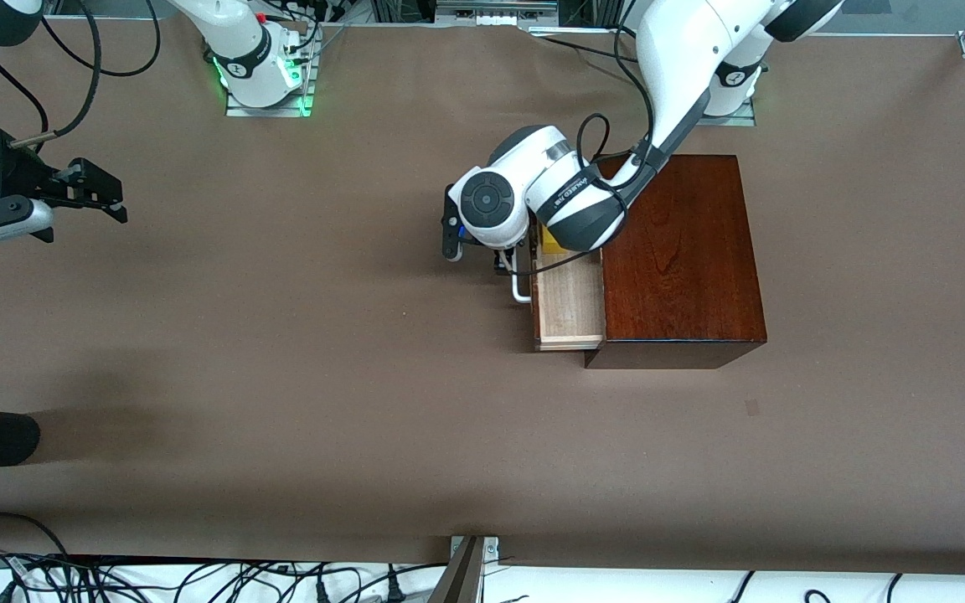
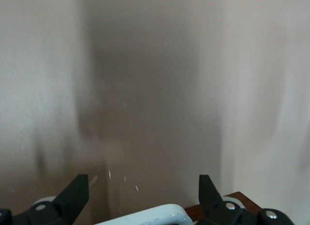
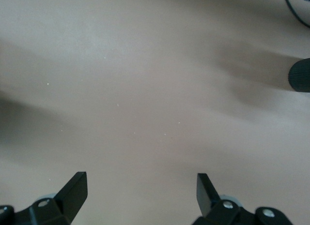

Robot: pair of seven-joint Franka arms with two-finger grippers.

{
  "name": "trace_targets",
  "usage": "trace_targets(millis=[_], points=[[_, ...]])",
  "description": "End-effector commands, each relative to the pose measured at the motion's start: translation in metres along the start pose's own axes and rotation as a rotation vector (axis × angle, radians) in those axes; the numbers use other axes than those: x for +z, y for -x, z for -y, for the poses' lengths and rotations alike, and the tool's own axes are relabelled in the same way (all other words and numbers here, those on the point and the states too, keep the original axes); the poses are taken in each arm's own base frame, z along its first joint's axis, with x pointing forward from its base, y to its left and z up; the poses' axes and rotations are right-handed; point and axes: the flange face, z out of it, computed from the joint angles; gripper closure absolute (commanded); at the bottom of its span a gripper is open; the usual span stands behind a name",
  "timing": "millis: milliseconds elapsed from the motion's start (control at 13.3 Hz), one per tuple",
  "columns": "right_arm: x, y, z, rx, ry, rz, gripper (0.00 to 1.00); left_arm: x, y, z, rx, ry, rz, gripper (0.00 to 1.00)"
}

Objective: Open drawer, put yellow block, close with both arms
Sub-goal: 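Push the drawer shut into the box with the left gripper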

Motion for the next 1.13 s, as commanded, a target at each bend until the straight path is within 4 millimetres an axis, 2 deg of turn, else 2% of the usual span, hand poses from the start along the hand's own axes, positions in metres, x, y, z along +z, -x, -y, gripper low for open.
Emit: trace_targets(millis=[0,452,679,1056], points=[[-0.007,-0.002,-0.005,0.013,0.005,-0.007,0.00,-0.001,0.034,0.000,-0.019,-0.002,0.138,0.00],[-0.003,0.005,-0.006,0.020,0.004,0.052,0.00,-0.006,0.064,0.017,-0.064,0.011,0.149,0.00],[-0.001,0.005,-0.016,0.040,0.004,0.042,0.00,-0.006,0.070,0.019,-0.073,0.018,0.152,0.00],[-0.004,0.002,-0.013,0.031,0.011,0.022,0.00,0.001,0.081,0.016,-0.082,0.043,0.179,0.00]])
